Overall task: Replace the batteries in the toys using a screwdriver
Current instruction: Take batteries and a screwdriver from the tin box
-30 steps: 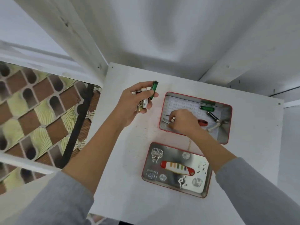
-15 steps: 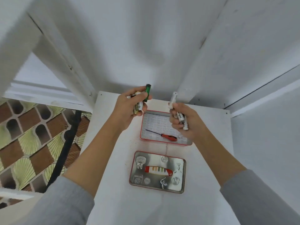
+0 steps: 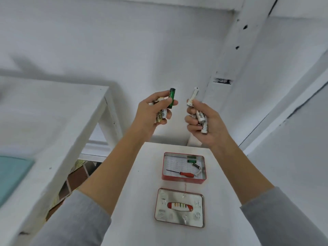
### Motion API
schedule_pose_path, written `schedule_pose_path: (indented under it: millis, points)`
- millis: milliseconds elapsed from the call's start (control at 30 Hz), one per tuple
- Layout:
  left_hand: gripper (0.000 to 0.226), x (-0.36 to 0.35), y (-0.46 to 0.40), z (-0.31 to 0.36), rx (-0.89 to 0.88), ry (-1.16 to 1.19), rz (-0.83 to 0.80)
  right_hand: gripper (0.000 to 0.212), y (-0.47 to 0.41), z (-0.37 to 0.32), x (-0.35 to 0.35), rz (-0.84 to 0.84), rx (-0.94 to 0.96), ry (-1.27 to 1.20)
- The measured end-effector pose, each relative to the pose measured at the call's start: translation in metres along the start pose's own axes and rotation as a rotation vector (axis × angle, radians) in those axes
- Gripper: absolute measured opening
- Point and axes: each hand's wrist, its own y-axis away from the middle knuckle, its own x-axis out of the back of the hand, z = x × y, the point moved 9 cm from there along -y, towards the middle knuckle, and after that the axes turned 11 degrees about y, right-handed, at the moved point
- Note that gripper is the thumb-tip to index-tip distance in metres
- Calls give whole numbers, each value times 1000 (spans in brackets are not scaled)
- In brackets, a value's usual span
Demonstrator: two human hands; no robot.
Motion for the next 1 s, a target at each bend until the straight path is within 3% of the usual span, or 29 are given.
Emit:
schedule_pose_path:
  millis: [167, 533, 700, 833, 1000]
  points:
    - [21, 10, 23, 59, -59, -20, -77, 10, 11, -1, -57, 75, 45, 112]
    - [19, 159, 90, 196, -79, -129, -198, 10, -16, 87, -237, 122, 115, 179]
    - [15, 229, 117, 236, -54, -237, -210, 11, -25, 132, -295, 152, 3, 315]
    - [15, 275, 131, 244, 1, -425, -226, 18, -24, 164, -313, 202, -149, 558]
    - [16, 326, 151, 224, 189, -694, -321, 6, -18, 207, -322, 243, -373, 819]
